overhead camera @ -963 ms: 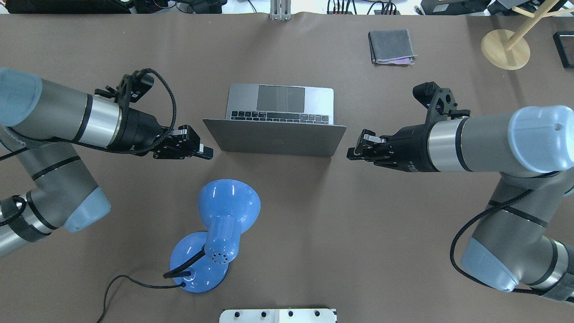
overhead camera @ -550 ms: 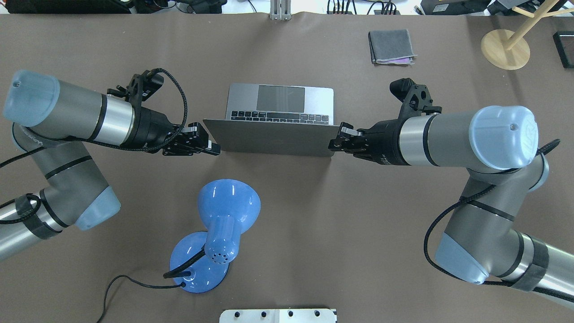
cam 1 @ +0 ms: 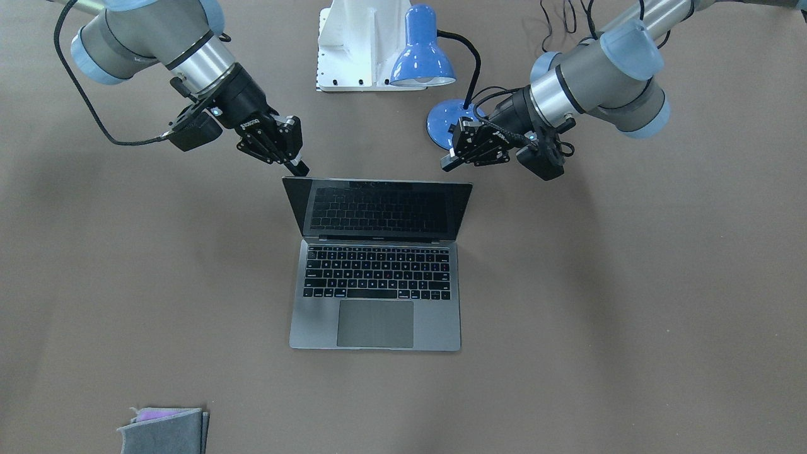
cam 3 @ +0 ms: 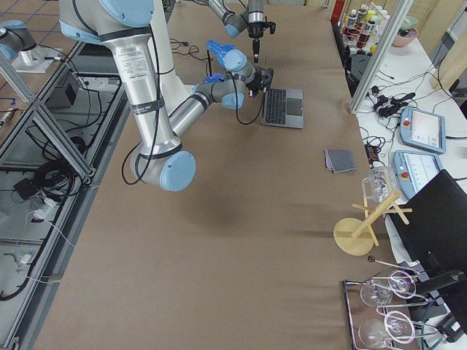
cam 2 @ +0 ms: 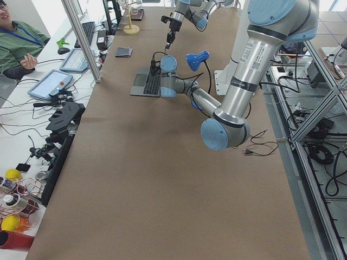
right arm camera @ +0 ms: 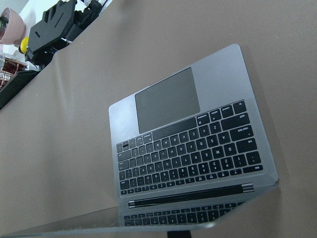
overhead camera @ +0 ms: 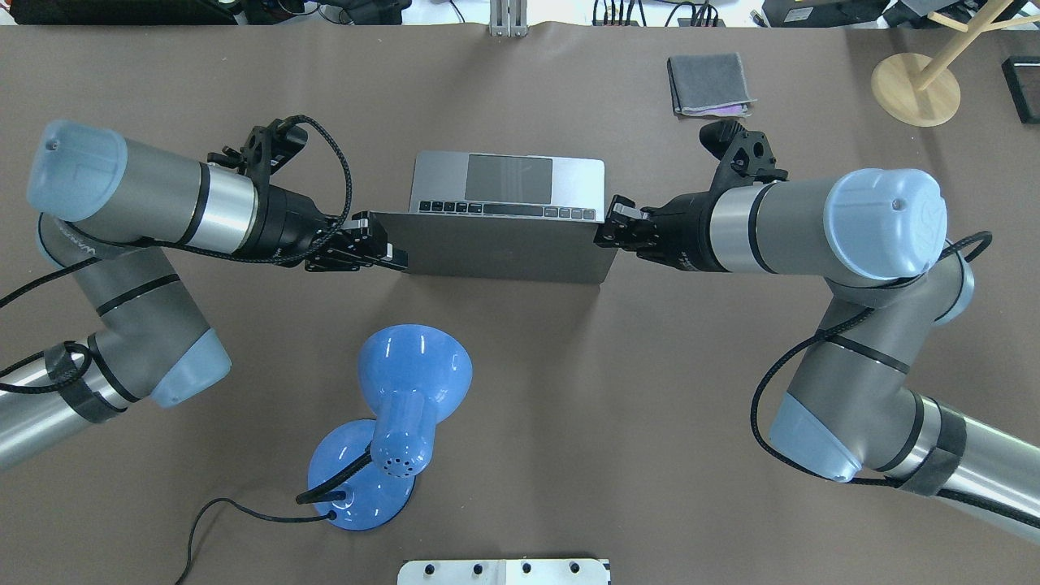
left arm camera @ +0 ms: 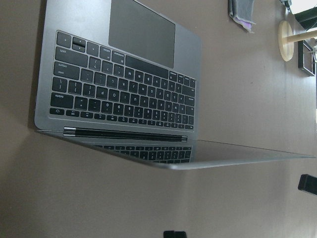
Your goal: Close laptop
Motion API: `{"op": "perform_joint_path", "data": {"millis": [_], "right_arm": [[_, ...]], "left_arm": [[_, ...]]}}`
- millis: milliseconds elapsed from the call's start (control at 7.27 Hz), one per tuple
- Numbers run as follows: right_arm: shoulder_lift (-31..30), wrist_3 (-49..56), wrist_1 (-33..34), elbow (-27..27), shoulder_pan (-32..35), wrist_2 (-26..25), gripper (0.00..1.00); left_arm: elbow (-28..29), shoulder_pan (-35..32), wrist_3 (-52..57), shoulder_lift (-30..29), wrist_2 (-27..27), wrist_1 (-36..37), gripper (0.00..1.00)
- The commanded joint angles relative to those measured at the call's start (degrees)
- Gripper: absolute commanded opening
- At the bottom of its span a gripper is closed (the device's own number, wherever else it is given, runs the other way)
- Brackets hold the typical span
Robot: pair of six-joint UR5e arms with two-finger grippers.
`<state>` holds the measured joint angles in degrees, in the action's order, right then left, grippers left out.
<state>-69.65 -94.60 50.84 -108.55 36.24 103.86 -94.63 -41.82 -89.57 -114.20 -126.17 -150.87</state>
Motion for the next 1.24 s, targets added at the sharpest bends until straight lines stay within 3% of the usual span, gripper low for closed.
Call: {"op": "perform_joint_path", "data": {"millis": [0,688,1101], "right_arm": [[0.04,0.20,-0.04,0.71,0.67,0.02,0.00],[2.50,0.55,-0.13,4.57,1.89,0.02,0.00],[8.55,0.64,-0.13,13.69,4.79,0.11,0.00]], "left_arm": [[1.02,-0.80,0.01,-0.67,1.01,0.14,0.00],[9.53,-4.93,3.43,-5.93,1.01,0.05,0.00],[15.95,-6.34,5.01,-9.98,1.01,0.40,0.00]]}}
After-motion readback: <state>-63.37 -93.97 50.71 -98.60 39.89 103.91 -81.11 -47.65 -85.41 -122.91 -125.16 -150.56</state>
